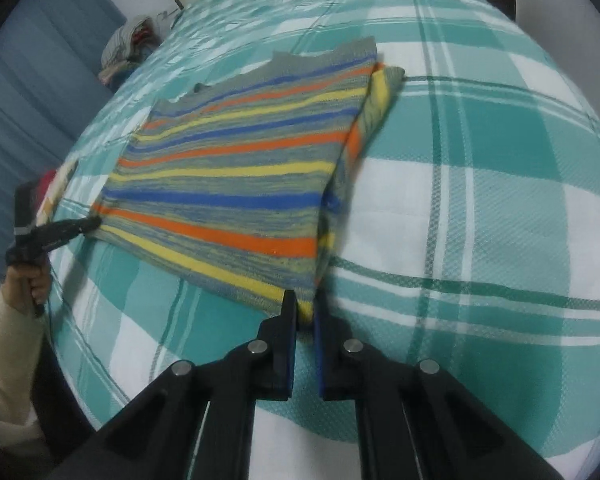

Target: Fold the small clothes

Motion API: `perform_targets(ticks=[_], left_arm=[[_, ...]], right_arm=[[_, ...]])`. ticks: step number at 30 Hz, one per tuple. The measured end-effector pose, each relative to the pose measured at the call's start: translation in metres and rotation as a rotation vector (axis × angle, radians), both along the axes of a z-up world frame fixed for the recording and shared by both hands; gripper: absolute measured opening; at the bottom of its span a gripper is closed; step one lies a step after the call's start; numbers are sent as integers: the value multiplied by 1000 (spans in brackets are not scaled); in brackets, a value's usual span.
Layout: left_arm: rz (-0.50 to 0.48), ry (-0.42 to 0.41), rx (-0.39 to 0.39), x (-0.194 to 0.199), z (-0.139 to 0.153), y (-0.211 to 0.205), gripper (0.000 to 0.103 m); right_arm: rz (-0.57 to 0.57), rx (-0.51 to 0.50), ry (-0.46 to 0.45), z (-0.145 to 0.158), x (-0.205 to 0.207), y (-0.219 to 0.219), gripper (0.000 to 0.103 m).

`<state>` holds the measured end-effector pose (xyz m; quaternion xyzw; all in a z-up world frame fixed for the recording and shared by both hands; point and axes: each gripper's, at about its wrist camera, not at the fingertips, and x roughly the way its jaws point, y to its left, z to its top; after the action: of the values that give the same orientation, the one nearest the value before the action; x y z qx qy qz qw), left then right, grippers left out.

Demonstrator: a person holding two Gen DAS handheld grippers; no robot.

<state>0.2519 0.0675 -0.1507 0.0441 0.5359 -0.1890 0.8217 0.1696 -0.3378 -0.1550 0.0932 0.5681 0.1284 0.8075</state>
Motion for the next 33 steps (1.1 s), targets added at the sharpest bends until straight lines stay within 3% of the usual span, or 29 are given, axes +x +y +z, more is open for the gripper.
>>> perform_targets(ticks=[5, 8, 9, 10, 11, 13, 15, 19, 25, 28, 31, 33], left_arm=[[29, -20, -6, -5, -6, 2, 5], [71, -49, 6, -10, -2, 0, 19], [84, -60, 13, -14, 1, 0, 33], [95, -74, 21, -20, 6, 0, 53], [103, -109, 23, -31, 14, 1, 61], [118, -172, 32, -45, 25, 1, 79], [163, -228, 67, -59, 34, 4, 87], [267, -322, 110, -75, 39, 10, 93], [362, -362, 165, -76, 11, 16, 95], [374, -298, 180, -68, -13, 25, 98], [387, -221, 110, -58, -23, 39, 103], [391, -205, 77, -56, -24, 44, 103]], right_arm=[[-35, 24, -18, -10, 0, -4, 7], [-40, 31, -57, -10, -8, -10, 8], [-44, 41, -76, -8, -12, -11, 13], [-52, 55, -89, -4, -16, -10, 24], [-62, 65, -104, -1, -22, -11, 30], [-84, 62, -167, 7, -38, -12, 55], [-122, 24, -247, 16, -59, -14, 60], [-207, -41, -347, 21, -81, -14, 64], [-280, -172, -423, 23, -90, -17, 68], [-300, -209, -427, 16, -91, -18, 68], [-297, -253, -416, 6, -87, -13, 68], [-276, -284, -403, -3, -83, -7, 75]])
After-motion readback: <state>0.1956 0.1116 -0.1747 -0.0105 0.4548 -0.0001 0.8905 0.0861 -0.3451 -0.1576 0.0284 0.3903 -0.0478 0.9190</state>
